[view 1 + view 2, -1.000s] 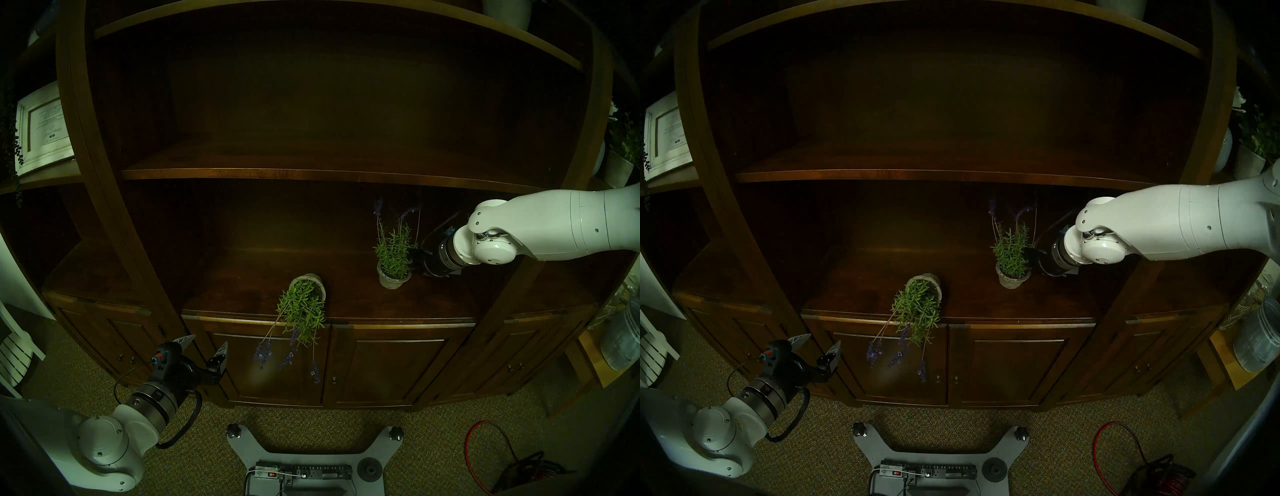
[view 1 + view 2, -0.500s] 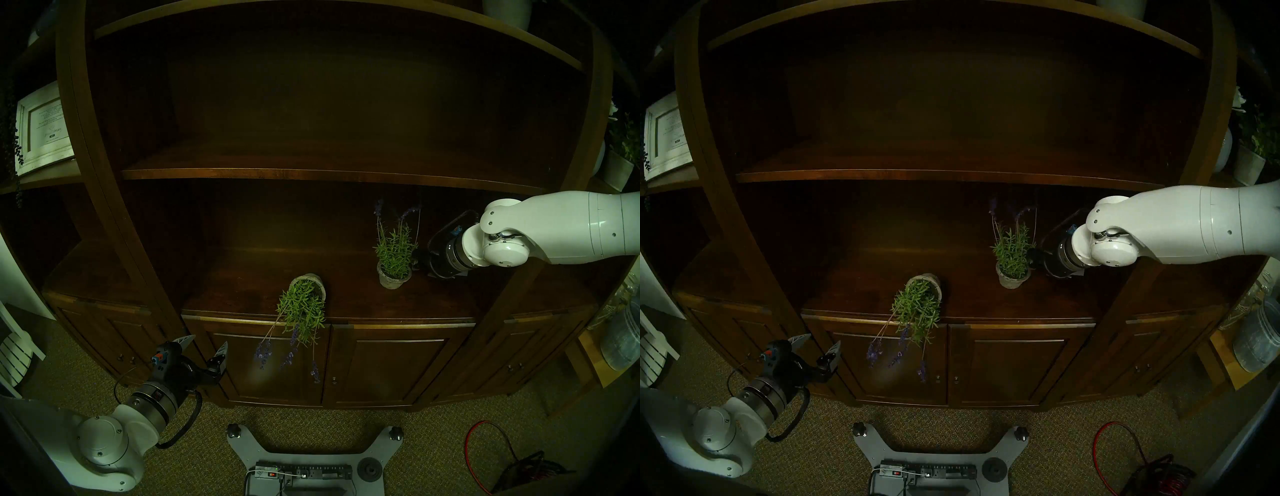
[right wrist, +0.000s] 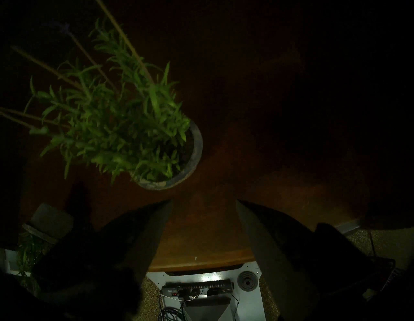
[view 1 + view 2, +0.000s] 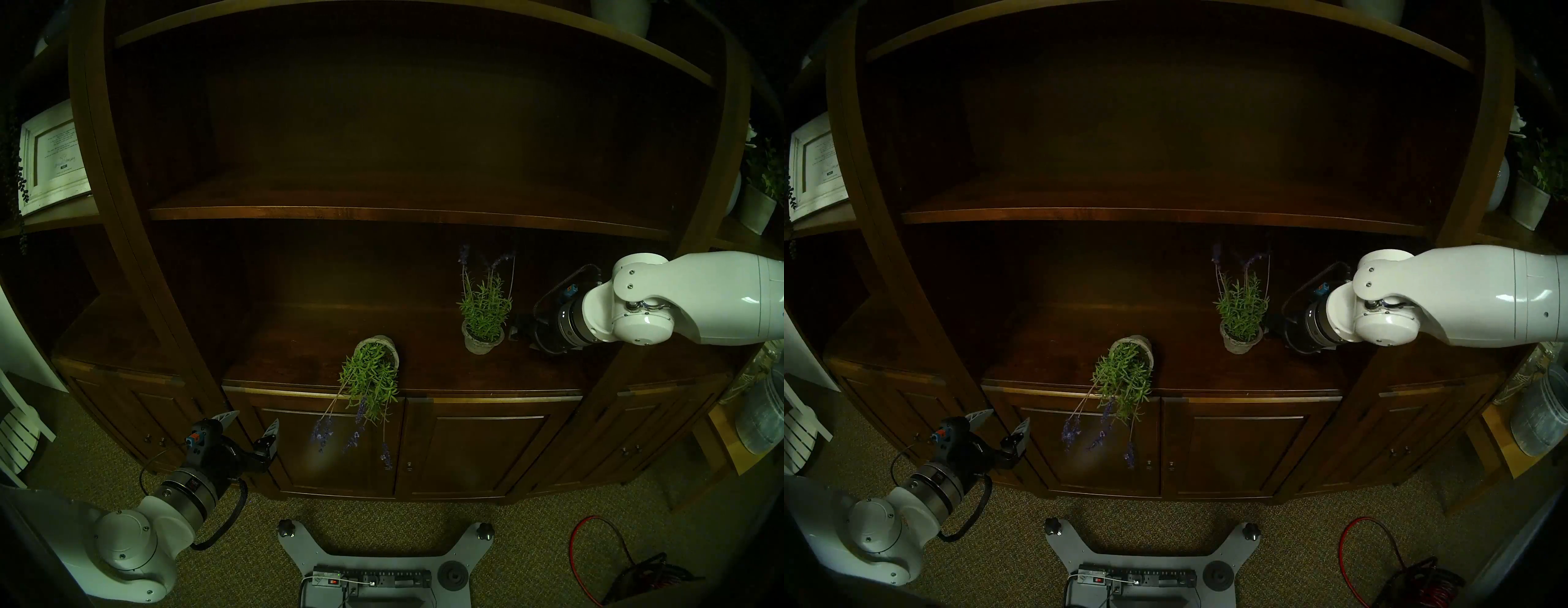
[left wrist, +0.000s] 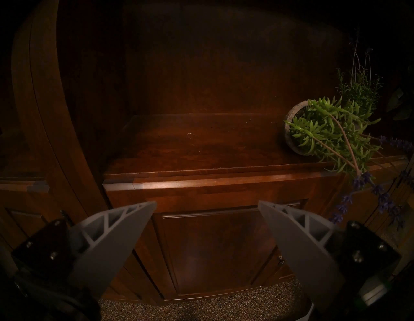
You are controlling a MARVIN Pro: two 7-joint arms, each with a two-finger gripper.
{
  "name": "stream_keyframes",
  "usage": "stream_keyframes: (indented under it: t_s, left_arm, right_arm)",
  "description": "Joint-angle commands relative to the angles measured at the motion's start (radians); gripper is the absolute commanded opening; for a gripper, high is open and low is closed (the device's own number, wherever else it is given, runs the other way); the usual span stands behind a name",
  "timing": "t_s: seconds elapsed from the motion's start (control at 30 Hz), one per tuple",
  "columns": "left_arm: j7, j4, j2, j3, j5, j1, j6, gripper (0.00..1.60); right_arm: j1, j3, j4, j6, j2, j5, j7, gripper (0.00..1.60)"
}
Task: Place the fake decorative plant upright
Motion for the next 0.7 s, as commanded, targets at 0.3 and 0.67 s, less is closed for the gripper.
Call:
stream_keyframes:
  t_s: [0.3,0.67]
  left_arm:
    - [-0.001,-0.005,-0.001,-0.006,0.002,-0.008,-0.002,1.60]
    - [-0.001,-0.004,-0.001,-0.004,0.002,-0.008,-0.001,1.60]
  right_arm:
    - [0.187,0.002,-0.244,0.032,0.207,-0.067,-0.057,1.60]
    - [0.223,-0.025,-0.371,0.085,0.281,-0.112,-0.121,1.60]
